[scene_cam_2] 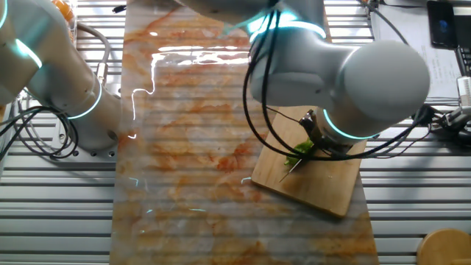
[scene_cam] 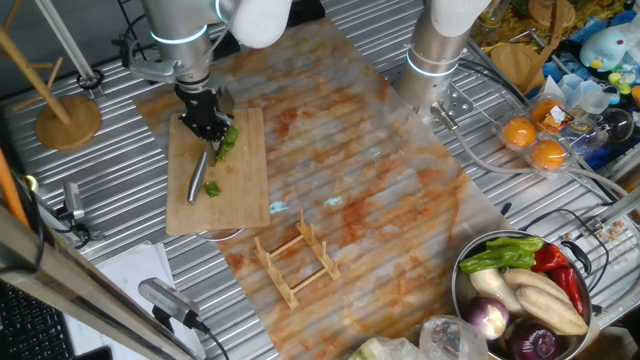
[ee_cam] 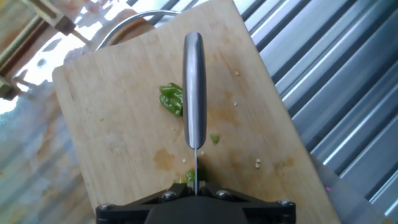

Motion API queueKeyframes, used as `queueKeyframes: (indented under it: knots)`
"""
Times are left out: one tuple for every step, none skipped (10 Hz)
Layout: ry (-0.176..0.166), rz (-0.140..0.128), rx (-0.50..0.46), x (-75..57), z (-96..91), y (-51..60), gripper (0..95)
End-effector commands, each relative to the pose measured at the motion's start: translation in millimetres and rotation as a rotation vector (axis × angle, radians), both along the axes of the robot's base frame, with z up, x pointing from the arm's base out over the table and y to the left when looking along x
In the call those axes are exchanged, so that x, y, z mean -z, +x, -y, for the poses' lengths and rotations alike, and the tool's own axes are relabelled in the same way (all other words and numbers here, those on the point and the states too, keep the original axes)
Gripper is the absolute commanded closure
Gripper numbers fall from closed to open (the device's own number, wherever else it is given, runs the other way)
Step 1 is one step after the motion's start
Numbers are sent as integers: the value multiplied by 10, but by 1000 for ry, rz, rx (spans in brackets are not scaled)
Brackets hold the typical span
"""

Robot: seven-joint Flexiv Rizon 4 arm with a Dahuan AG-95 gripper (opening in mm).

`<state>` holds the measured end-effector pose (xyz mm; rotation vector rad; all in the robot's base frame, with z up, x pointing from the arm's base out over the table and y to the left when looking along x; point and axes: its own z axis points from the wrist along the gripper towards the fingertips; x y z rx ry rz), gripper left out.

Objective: Chop the chili peppers

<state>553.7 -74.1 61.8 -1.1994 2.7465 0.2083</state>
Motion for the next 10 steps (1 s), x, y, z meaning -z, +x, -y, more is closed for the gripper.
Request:
queueKeyframes:
  knots:
    - [13, 10, -12, 90, -12, -1, 950]
    - [16, 14, -18, 72, -14, 22, 950]
    - [21, 23, -38, 27, -16, 83, 950]
    - [34, 28, -49, 1, -22, 105, 950]
    - [52, 27, -50, -49, -36, 91, 950]
    - [47, 29, -67, -124, -60, 60, 950]
    - [50, 49, -81, -161, -81, 47, 950]
    - [50, 53, -81, -160, -88, 51, 950]
    - [53, 56, -79, -155, -94, 57, 950]
    - [52, 48, -72, -163, -106, 57, 950]
